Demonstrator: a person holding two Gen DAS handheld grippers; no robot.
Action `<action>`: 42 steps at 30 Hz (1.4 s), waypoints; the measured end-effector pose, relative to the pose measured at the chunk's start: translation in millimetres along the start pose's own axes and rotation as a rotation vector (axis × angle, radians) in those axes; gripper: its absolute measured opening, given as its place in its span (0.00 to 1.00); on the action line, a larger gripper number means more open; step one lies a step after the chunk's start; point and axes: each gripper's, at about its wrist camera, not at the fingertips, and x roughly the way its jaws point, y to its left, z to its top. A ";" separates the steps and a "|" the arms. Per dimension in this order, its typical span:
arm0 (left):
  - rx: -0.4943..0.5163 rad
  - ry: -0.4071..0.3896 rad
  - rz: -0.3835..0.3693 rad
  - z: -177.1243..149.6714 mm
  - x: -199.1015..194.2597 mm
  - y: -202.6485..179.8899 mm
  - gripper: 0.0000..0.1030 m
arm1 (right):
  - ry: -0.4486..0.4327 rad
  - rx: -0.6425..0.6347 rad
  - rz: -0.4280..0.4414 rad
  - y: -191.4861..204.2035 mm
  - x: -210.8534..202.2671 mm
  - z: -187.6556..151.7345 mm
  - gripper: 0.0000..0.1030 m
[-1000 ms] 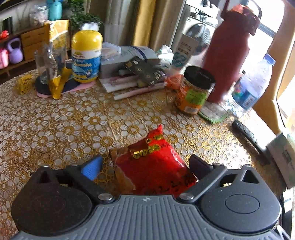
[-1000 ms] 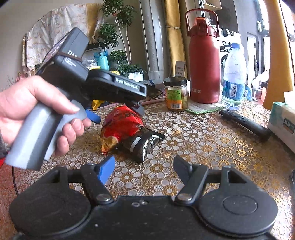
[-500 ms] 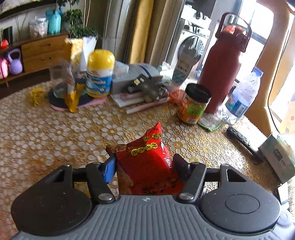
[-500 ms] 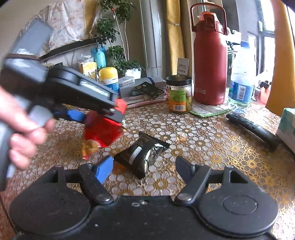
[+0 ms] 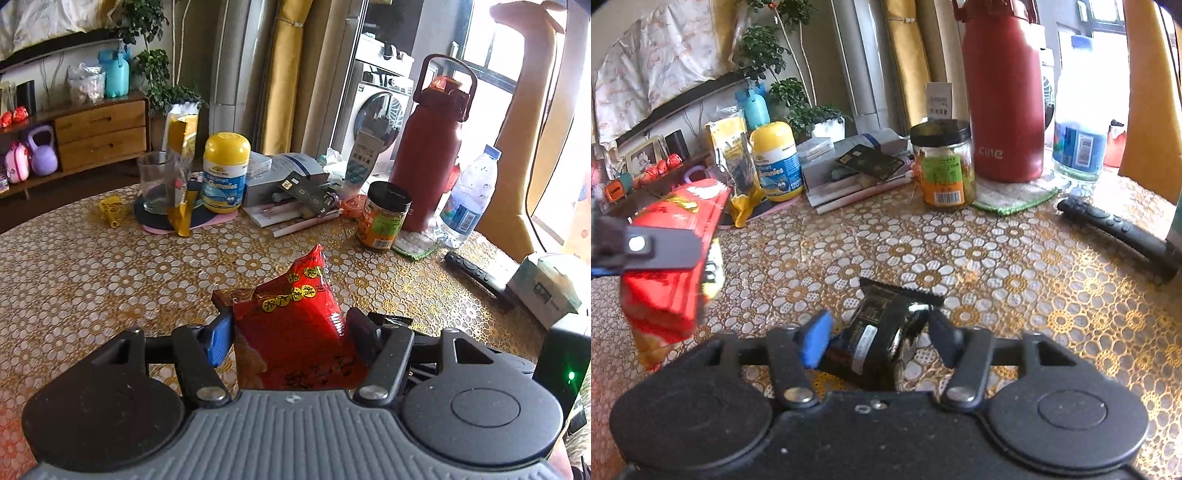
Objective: Organize snacks
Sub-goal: 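Grasp the red chip bag with the left gripper while the right grasps the black packet, then carry the red chip bag and black packet over the box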
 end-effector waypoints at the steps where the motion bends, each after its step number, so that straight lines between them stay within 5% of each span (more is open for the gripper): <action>1: 0.000 -0.003 0.002 -1.9 -3.8 0.6 0.62 | -0.004 0.003 0.000 0.8 -1.2 -0.7 0.45; 8: -0.010 -0.014 0.016 -19.9 -35.0 8.6 0.62 | -0.018 -0.009 0.039 8.1 -18.1 -9.1 0.34; 26: -0.039 -0.048 0.061 -85.3 -132.7 18.9 0.62 | -0.083 -0.089 0.162 48.5 -142.0 -58.1 0.33; 42: -0.065 -0.146 0.109 -127.9 -220.0 34.1 0.62 | -0.196 -0.193 0.288 101.3 -223.9 -63.0 0.33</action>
